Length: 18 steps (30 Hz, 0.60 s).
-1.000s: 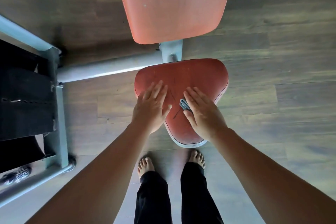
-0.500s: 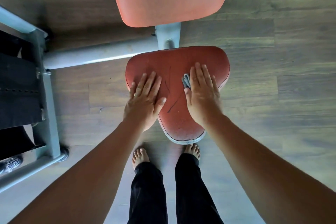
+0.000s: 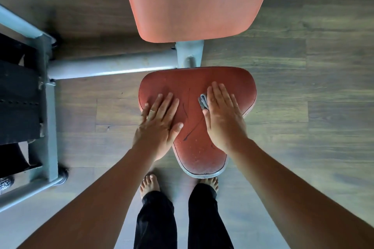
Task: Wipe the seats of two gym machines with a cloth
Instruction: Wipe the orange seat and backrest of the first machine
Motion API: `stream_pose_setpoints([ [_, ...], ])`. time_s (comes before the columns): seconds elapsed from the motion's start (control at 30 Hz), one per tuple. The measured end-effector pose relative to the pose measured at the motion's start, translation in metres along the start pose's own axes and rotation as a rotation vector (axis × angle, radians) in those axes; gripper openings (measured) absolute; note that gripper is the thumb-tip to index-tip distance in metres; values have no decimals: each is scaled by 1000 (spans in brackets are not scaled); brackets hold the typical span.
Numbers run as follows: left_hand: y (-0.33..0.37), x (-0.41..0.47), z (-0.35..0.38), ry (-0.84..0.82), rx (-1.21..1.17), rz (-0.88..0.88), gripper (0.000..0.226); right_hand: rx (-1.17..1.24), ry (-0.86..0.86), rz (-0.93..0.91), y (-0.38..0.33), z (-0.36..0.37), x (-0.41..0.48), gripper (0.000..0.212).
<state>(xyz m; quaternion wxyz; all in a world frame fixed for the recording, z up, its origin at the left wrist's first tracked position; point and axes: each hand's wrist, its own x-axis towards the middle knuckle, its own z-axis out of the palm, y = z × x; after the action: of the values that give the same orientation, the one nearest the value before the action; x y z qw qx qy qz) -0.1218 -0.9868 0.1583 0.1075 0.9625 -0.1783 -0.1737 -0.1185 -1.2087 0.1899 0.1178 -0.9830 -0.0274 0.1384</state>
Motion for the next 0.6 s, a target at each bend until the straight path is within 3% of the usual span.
stream_pose_setpoints([
  [0.07, 0, 0, 0, -8, -4, -5, 68, 0, -29, -31, 11, -2, 14, 60],
  [0.23, 0, 1, 2, -3, -20, -2, 69, -84, -45, 120, 17, -11, 97, 62],
  [0.43, -1, 1, 2, -6, -13, 2, 68, -31, 5, 2, 8, -2, 19, 60],
  [0.5, -1, 1, 3, 4, -15, 2, 68, -49, -11, -16, 27, -7, 35, 60],
  [0.6, -2, 2, 5, 12, -20, 0, 68, -61, 2, 180, 48, -16, 87, 62],
])
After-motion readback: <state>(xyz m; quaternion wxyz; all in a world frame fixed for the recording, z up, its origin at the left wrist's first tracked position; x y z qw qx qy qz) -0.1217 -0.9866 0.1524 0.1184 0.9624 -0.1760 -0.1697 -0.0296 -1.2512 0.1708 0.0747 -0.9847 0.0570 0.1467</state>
